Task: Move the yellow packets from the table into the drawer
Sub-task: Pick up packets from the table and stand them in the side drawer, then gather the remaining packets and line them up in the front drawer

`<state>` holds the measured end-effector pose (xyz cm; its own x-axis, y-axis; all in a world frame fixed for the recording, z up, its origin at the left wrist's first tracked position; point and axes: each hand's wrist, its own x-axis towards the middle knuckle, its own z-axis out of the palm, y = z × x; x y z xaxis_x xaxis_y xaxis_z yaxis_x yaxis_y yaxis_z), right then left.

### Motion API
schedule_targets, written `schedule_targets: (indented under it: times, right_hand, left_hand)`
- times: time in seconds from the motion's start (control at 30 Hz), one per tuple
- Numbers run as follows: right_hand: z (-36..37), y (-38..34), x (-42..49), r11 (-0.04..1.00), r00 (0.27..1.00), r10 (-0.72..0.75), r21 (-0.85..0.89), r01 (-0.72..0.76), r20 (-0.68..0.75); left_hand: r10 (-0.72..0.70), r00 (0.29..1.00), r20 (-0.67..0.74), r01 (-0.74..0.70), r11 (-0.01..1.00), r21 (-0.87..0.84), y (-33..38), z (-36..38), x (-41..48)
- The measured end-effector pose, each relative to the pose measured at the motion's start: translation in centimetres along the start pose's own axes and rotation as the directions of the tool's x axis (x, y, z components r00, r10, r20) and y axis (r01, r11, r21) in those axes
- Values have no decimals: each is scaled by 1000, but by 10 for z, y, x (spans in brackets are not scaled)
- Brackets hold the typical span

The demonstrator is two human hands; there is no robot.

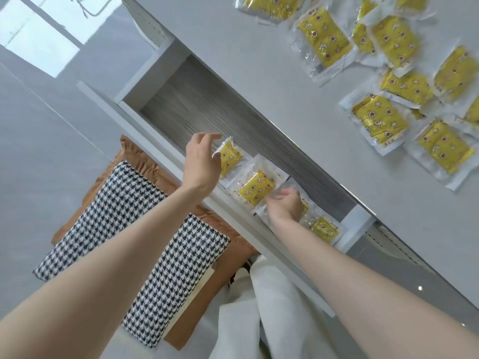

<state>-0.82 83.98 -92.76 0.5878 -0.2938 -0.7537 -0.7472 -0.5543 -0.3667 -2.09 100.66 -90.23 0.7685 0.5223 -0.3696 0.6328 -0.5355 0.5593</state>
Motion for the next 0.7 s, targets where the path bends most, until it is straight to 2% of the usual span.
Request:
schedule_targets:
  times: [0.07, 0.13, 0.17, 0.2, 0.27, 0.3, 0.37, 0.43, 0.53, 0.7]
  right_hand:
    - [-12, -4, -12, 999, 998, -44, 3, 44, 40]
    - [-25, -7, -28, 980, 977, -184, -51, 190, 110]
    - [-33, -7, -39, 955, 948, -275, -72, 289, 160]
    - [-41, -6, -50, 917, 905, -363, -87, 390, 223]
    - [-56, -1, -72, 813, 796, -462, -171, 557, 391]
    - [-60, 4, -80, 747, 752, -464, -250, 616, 468]
    - [-65, 18, -90, 590, 709, -444, -417, 691, 547]
    - [-64, 29, -92, 471, 686, -478, -499, 727, 548]
    - [-63, 36, -88, 405, 657, -571, -528, 747, 492]
    - [-67, 35, -77, 292, 610, -646, -590, 753, 459]
  left_hand:
    - [23, 993, -117, -15, 998, 67, 0, -13, -18]
    - [-99, 973, -209, 110, 993, 44, 1, -23, -36]
    - [-202, 954, -221, 199, 979, -34, 2, -28, -46]
    - [-307, 931, -196, 282, 949, -143, 3, -31, -54]
    - [-456, 889, -41, 412, 835, -364, 3, -36, -69]
    - [-480, 875, 65, 455, 767, -454, 0, -34, -73]
    - [-484, 842, 238, 526, 642, -558, -4, -32, -79]
    - [-490, 824, 283, 559, 625, -545, -4, -30, -81]
    - [-502, 833, 232, 541, 656, -525, -2, -25, -82]
    - [-472, 859, 199, 499, 685, -530, 6, -19, -76]
